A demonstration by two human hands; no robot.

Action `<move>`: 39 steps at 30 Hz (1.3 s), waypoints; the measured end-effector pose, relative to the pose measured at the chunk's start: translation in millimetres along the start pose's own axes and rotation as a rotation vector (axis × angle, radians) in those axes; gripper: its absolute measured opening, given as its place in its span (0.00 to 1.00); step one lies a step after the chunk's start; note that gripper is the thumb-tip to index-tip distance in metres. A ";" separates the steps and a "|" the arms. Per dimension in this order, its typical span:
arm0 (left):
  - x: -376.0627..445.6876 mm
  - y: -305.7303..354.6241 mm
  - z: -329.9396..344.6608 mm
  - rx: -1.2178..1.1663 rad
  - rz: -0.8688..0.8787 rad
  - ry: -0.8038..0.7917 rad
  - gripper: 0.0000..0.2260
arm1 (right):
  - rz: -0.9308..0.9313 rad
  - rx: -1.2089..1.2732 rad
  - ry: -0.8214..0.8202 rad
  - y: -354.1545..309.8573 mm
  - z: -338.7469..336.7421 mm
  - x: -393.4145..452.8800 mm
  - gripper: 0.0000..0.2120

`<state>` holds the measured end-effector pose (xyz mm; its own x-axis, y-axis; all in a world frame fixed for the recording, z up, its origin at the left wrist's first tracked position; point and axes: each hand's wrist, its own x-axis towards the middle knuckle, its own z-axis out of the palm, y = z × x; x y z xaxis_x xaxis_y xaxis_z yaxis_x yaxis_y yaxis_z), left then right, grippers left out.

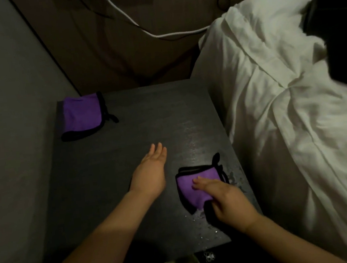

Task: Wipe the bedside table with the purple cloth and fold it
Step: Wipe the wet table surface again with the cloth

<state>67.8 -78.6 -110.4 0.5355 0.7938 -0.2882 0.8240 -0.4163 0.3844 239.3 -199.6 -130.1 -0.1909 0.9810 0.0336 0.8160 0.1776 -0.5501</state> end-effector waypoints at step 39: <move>-50.2 12.5 23.5 0.026 -0.065 -0.011 0.32 | -0.061 -0.044 -0.033 -20.7 30.9 -45.4 0.26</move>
<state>55.6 -134.1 -111.8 0.4824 0.8146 -0.3219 0.8617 -0.3754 0.3413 214.3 -250.2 -146.1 -0.2580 0.9654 0.0381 0.8253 0.2407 -0.5108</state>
